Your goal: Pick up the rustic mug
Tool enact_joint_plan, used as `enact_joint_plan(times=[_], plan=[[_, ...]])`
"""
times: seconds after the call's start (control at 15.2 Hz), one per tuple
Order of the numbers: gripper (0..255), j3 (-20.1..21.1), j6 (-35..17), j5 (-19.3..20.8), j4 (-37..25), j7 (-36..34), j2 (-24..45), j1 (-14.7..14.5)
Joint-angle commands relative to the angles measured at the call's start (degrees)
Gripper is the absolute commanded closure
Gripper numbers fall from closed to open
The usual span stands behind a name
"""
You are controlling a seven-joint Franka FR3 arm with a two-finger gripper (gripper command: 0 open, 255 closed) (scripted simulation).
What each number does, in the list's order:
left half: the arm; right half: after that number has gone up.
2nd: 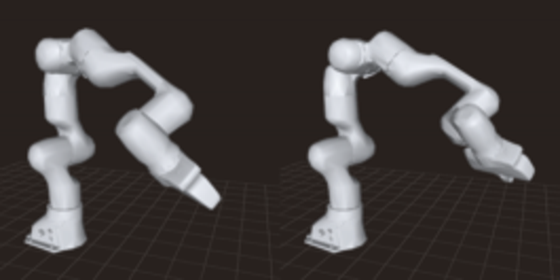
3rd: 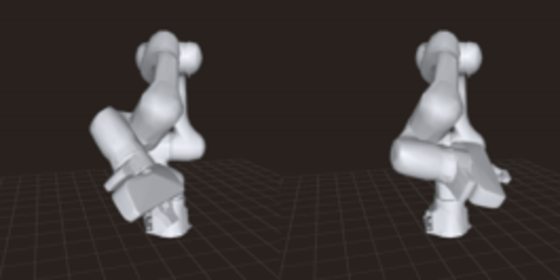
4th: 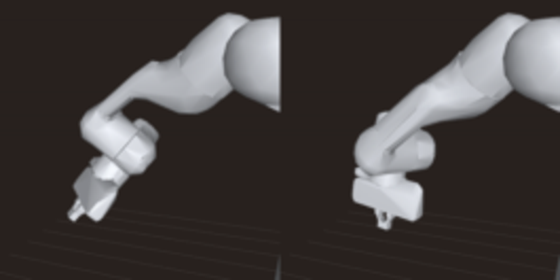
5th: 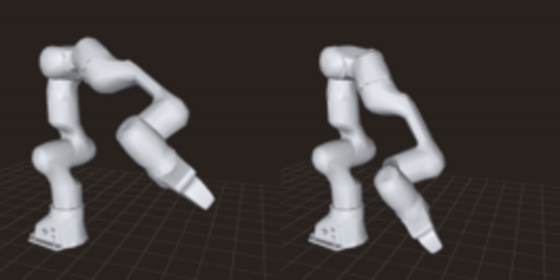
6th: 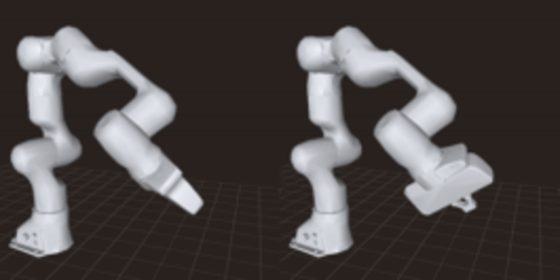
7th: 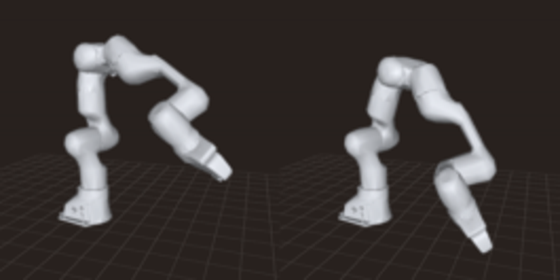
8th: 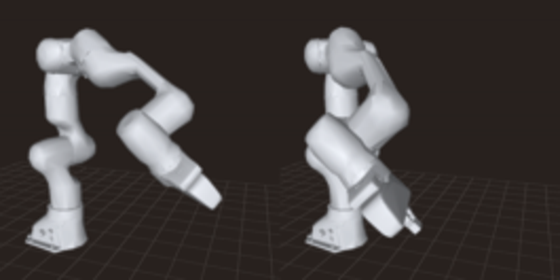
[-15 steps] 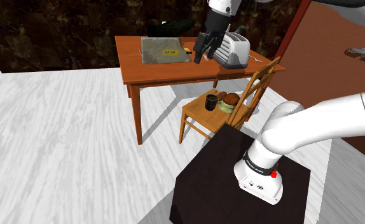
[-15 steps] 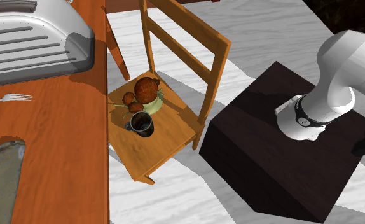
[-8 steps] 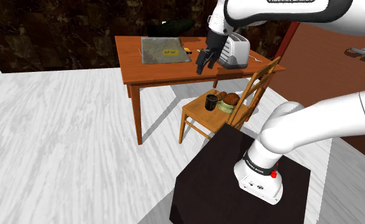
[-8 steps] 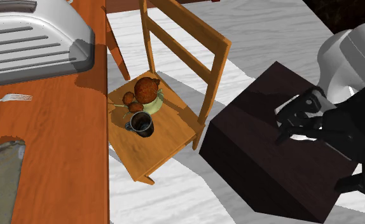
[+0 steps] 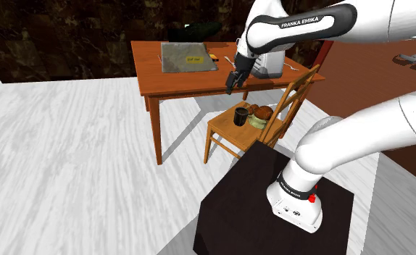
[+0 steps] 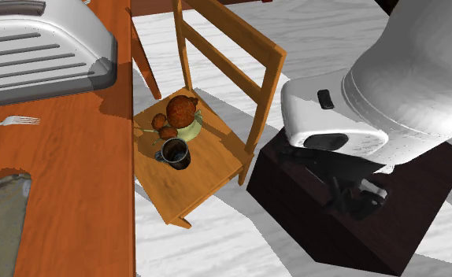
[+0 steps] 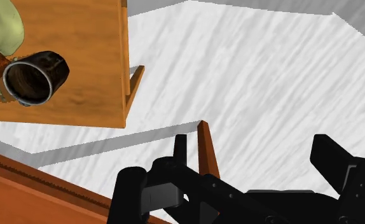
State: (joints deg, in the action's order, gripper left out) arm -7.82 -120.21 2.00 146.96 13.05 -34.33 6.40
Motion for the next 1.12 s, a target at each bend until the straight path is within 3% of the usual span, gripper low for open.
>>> enact_joint_plan(times=[0.0,0.59,1.06], plan=[[0,-1.8,-3.1,0.9,1.0,2.1,2.1,0.8],[0,-9.6,-17.8,1.6,0.2,12.0,17.8,2.7],[0,-14.9,-27.3,-4.9,-4.8,23.1,33.1,2.8]])
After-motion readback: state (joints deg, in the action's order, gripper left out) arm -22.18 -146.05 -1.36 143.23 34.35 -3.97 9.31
